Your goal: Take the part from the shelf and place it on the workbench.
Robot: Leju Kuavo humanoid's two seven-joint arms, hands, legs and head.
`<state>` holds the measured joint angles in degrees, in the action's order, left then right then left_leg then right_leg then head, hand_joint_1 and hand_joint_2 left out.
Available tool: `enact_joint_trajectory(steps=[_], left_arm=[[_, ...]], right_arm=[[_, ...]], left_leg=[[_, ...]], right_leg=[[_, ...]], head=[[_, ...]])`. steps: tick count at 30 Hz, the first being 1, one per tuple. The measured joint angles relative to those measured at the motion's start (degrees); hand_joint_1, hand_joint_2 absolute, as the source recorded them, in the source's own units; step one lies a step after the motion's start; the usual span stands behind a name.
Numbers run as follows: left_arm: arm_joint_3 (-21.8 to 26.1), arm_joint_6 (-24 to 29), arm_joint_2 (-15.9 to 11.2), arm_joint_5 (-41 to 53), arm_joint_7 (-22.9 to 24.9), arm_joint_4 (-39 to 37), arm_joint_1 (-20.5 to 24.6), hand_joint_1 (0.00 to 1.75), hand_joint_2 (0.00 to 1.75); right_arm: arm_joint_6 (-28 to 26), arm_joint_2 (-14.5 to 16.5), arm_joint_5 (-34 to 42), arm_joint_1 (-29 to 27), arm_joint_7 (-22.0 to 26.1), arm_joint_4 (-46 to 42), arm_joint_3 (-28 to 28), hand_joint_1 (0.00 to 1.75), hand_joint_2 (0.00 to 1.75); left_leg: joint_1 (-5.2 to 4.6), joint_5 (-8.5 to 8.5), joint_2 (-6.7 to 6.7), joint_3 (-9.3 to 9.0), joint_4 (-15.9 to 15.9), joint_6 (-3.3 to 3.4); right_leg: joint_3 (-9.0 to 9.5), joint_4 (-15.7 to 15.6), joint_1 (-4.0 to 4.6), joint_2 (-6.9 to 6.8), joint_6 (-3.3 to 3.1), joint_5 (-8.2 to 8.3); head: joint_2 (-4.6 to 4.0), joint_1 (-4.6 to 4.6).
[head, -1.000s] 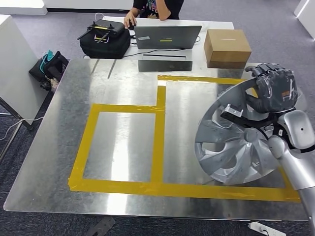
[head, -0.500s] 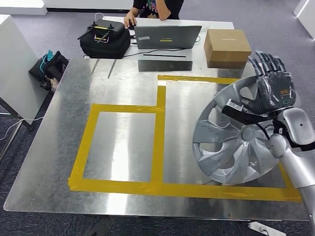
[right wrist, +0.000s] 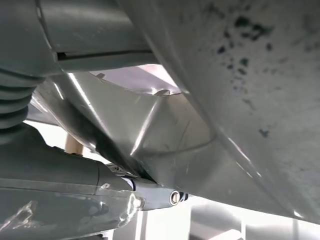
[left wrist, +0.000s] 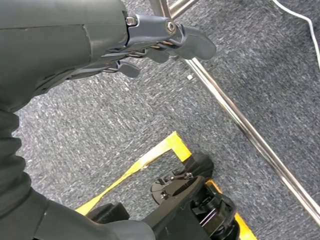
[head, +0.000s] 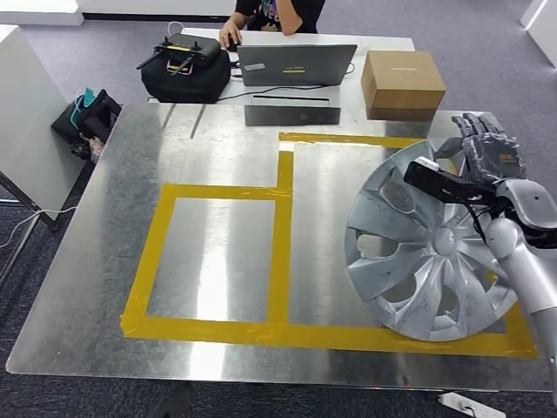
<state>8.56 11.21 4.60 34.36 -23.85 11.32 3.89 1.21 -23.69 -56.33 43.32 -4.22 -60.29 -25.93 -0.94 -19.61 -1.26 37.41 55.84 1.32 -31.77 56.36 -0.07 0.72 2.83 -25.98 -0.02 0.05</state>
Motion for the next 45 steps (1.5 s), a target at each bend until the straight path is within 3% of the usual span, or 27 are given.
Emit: enact_joint_trajectory(steps=[12, 19, 21, 26, 30, 33, 40, 45], left_arm=[[0.3, -0.3, 0.0, 0.5, 0.2, 0.0, 0.0, 0.0, 1.75], [0.3, -0.5, 0.0, 0.8, 0.2, 0.0, 0.0, 0.0, 1.75], [0.3, -0.6, 0.0, 1.0, 0.2, 0.0, 0.0, 0.0, 1.75], [0.5, -1.2, -0.1, 1.1, 0.3, 0.0, 0.1, 0.0, 1.75], [1.1, -1.3, -0.2, 1.3, 0.5, 0.0, 0.1, 0.0, 1.75], [1.3, -1.3, -0.2, 1.4, 0.6, 0.0, 0.2, 0.0, 1.75], [1.6, -1.3, -0.2, 1.6, 0.7, 0.0, 0.2, 0.0, 1.75], [1.7, -1.5, -0.2, 1.7, 0.9, 0.0, 0.2, 0.0, 1.75]], right_arm=[[-4.2, 0.1, 1.0, 1.3, 1.7, 2.2, -0.8, 0.0, 0.0], [-9.8, 0.1, -1.4, 0.4, 0.5, 1.7, -0.5, 0.0, 0.0], [-6.7, 0.1, 1.4, 0.4, 0.7, 1.6, 0.1, 0.0, 0.0], [16.8, -0.2, 7.8, 7.4, 2.5, 9.3, -3.0, 0.0, 0.0], [24.0, -0.5, 10.6, 13.8, 4.5, 17.4, -7.6, 0.0, 0.0], [25.4, -0.6, 12.2, 16.8, 4.5, 20.8, -10.3, 0.0, 0.0], [18.6, -0.7, 14.4, 18.3, 1.0, 23.1, -13.4, 0.0, 0.0], [18.6, -0.7, 14.8, 18.3, 0.2, 24.0, -14.7, 0.0, 0.0]], left_leg=[[0.0, 0.0, 0.0, 0.02, 0.0, -0.01], [0.0, 0.0, 0.0, 0.02, 0.0, -0.01], [-0.01, 0.0, 0.0, 0.02, 0.0, -0.01], [-0.04, 0.13, 0.02, 0.15, 0.0, 0.01], [-0.04, 0.22, 0.01, 0.27, 0.0, 0.03], [-0.04, 0.22, 0.01, 0.28, 0.0, 0.03], [-0.04, 0.22, 0.01, 0.28, 0.0, 0.03], [-0.04, 0.22, 0.01, 0.27, 0.0, 0.03]], right_leg=[[-0.04, 0.0, 0.0, -0.01, 0.0, 0.0], [-0.05, 0.0, -0.02, 0.0, 0.0, 0.0], [-0.05, 0.0, -0.02, 0.01, 0.0, 0.0], [-0.23, 0.0, -0.07, 0.04, 0.04, 0.11], [-0.35, 0.1, -0.07, 0.01, 0.04, 0.18], [-0.36, 0.1, -0.07, 0.02, 0.02, 0.21], [-0.36, 0.1, -0.07, 0.01, 0.02, 0.21], [-0.37, 0.1, -0.07, 0.03, 0.02, 0.21]], head=[[0.0, -0.01], [0.0, -0.01], [0.0, -0.01], [0.0, 0.0], [0.0, -0.02], [0.0, -0.01], [0.0, -0.01], [0.0, -0.01]])
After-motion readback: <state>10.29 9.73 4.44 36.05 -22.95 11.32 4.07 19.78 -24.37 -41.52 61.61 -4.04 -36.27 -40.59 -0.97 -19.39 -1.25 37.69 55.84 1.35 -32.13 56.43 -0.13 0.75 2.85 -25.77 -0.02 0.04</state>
